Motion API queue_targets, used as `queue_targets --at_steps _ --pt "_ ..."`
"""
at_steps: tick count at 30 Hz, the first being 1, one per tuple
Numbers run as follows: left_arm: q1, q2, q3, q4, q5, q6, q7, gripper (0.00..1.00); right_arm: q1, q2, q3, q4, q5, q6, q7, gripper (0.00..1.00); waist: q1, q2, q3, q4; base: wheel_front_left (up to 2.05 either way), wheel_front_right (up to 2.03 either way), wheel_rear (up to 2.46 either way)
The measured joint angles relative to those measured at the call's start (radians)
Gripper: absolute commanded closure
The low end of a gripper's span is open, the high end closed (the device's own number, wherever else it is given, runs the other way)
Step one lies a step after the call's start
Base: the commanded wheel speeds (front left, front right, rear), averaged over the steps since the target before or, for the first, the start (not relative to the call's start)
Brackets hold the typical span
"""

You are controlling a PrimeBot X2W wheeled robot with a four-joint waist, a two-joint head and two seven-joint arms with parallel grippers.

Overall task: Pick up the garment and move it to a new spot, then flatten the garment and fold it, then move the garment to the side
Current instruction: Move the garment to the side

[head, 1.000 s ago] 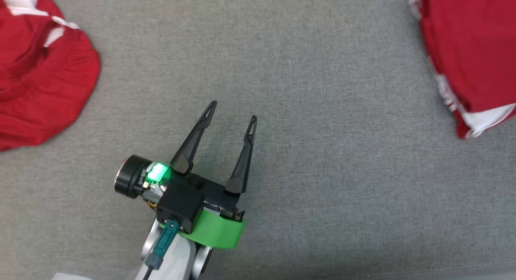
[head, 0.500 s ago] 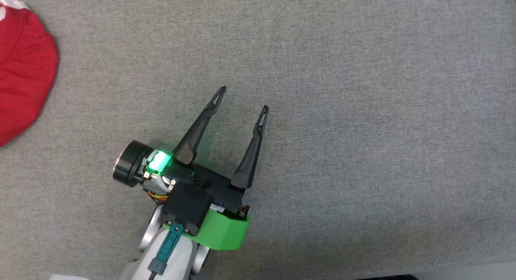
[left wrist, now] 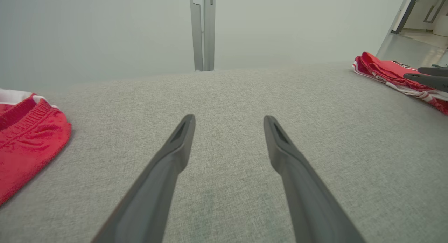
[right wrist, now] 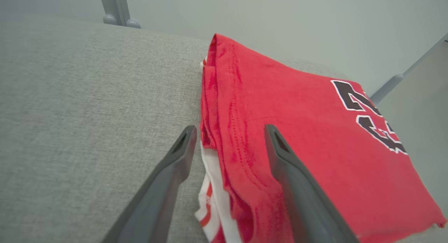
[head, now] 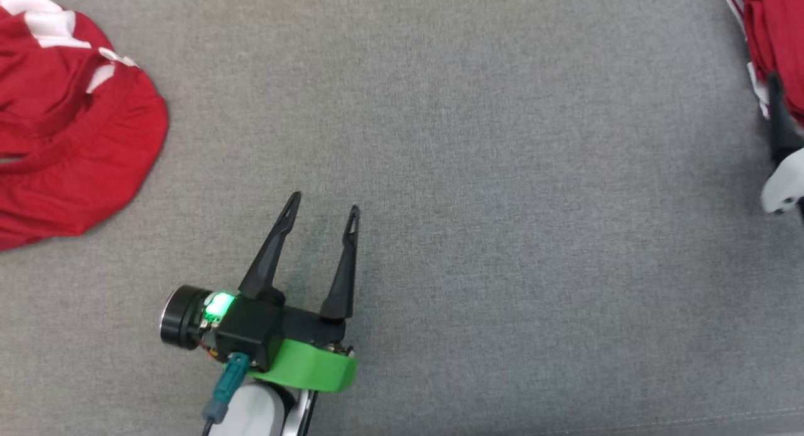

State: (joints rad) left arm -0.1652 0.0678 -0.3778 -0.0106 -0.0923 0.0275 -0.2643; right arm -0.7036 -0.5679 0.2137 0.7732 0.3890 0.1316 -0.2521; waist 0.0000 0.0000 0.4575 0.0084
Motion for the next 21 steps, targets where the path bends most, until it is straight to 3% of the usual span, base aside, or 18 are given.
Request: queue_targets --at_steps 5,14,21 --pt "0.054 -0.012 0.068 0.062 -0.087 -0.001 0.000 0.00 0.108 0.107 -0.030 -0.119 0.007 0.000 -0.010 0.00 0.0000 0.0000 -0.101 0.008 0.00 0.00 0.00" --pt "0.167 -0.016 0.151 0.116 -0.094 0.003 0.000 0.00 0.426 0.369 -0.186 -0.458 -0.121 0.000 -0.011 0.00 -0.0001 0.0000 -0.292 0.016 0.00 0.00 0.00" --pt "0.228 -0.017 0.182 0.115 -0.057 -0.002 0.000 0.00 0.564 0.437 -0.159 -0.553 -0.170 0.000 -0.011 0.00 -0.0001 0.0000 -0.416 0.008 0.00 0.00 0.00"
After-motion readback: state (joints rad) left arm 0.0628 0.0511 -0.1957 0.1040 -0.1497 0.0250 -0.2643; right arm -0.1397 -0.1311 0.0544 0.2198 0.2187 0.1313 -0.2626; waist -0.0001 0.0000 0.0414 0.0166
